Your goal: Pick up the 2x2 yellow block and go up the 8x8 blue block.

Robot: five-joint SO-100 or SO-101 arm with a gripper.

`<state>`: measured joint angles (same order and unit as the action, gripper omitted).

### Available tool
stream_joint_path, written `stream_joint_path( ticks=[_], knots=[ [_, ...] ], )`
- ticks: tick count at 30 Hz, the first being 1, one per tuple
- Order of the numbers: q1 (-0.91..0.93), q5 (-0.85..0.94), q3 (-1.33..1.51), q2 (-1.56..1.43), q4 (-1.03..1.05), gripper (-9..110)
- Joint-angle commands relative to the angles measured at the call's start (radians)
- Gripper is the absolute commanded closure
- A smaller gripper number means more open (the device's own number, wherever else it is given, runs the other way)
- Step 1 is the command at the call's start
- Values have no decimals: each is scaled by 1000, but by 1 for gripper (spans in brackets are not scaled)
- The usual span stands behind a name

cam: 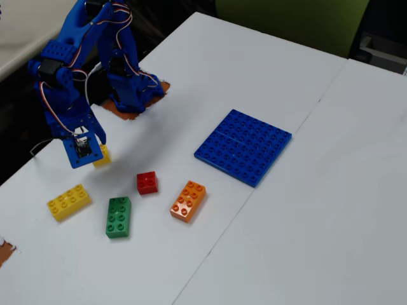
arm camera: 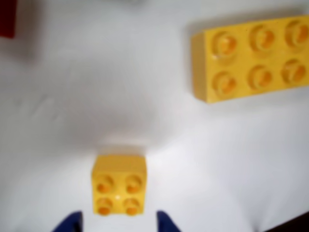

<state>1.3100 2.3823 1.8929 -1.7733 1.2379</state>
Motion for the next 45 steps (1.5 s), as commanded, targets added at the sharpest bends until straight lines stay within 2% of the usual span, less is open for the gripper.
stream_joint_path(
  ticks=[1,45],
  knots=[
    [-8,0,6,2,-21,82],
    [9,28,44,172,-129,80]
  ],
)
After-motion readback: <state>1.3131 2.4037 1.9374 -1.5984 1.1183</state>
